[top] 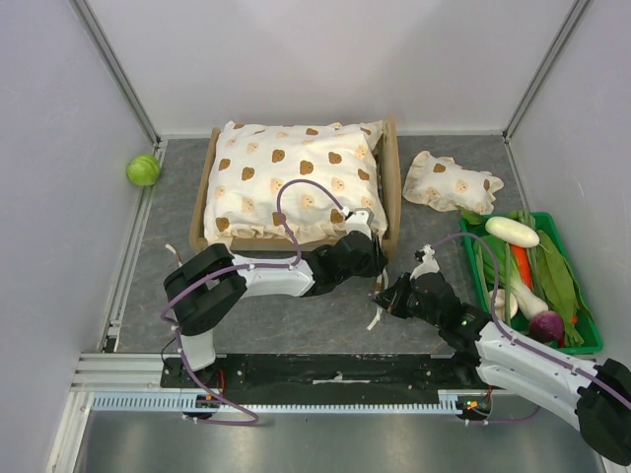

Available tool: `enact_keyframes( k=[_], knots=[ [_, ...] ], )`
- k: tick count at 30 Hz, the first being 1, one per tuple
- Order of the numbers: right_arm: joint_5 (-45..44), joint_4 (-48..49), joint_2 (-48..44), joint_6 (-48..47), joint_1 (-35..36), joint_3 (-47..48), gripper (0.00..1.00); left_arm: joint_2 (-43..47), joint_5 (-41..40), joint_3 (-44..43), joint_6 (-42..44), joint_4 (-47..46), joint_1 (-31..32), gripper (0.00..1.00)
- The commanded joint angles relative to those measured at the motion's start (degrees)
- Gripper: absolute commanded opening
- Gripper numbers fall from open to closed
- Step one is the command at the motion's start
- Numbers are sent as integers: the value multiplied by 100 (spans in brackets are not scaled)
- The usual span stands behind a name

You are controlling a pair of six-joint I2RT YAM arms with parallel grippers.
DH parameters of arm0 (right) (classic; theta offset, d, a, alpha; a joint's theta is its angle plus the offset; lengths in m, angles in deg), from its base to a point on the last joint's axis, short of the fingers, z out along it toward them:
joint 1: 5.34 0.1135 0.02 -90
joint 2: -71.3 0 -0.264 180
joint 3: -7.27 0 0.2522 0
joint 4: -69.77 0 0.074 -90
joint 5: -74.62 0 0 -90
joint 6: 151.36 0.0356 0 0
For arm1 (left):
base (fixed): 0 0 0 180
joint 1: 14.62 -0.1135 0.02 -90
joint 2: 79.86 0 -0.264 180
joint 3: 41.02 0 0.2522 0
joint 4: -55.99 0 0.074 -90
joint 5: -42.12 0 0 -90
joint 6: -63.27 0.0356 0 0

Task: Set up the pet bed

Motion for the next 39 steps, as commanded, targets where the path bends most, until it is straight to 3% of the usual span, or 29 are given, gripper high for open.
enact_keyframes(
  k=[1, 5, 9, 24, 30, 34, 39],
  knots=[
    [44, 6, -4, -106, 29, 53, 7, -157, -364, -296, -119, -439, -55, 31],
    [9, 6, 4, -106, 28, 53, 7, -158, -382, -296, -136, -387, -64, 13],
    [-96, -55, 31, -97, 11, 70, 7, 88, -364, -104, -101, -307, -64, 2],
    [123, -47, -92, -98, -454, 492, 6, 915, -110, 486, 584, 88, -64, 2],
    [940, 287, -75, 218, -780, 589, 5, 985, -135, 503, 681, 220, -64, 2],
    [1345, 734, -31, 692, -982, 423, 5, 1020, -118, 486, 734, 247, -64, 2],
    [1170, 1771, 92, 1309, -1237, -9, 4, 1169, -66, 626, 743, 229, -64, 2]
  ],
)
